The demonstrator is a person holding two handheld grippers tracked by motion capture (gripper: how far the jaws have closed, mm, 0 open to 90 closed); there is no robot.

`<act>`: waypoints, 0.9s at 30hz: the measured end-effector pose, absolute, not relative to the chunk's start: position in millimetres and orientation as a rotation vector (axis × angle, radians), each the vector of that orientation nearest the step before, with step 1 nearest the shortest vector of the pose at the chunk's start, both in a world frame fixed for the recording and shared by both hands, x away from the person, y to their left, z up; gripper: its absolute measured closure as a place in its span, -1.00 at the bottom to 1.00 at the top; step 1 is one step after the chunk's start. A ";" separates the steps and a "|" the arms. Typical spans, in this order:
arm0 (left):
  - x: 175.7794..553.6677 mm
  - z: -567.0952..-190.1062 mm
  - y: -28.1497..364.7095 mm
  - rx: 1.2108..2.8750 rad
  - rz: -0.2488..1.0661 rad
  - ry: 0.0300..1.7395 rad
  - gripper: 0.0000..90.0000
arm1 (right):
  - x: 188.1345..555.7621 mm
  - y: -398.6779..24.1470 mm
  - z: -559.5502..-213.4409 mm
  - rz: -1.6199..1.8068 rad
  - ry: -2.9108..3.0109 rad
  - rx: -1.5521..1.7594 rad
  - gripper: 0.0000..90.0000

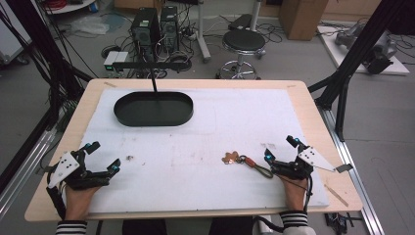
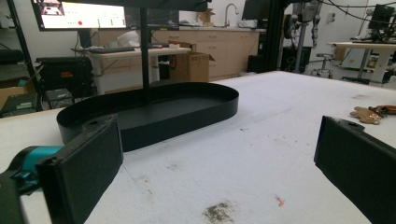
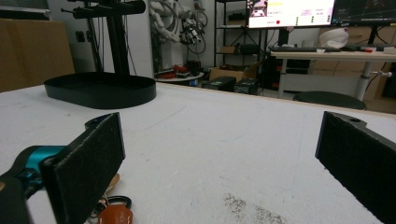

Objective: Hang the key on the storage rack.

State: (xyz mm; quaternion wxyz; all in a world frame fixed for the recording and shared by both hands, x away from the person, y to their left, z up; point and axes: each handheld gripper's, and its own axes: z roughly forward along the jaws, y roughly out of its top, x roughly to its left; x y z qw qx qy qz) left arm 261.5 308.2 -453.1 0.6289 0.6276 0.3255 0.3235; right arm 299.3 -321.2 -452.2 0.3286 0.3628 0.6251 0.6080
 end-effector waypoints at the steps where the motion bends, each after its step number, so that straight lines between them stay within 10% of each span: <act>1: 261.3 -453.2 308.2 1.440 0.744 0.744 -0.96 | 299.4 -321.4 -452.2 1.590 1.636 0.947 -0.99; 27: 262.5 -452.7 307.0 1.453 0.745 0.752 -0.96 | 298.3 -317.6 -423.4 1.473 1.755 0.969 -0.99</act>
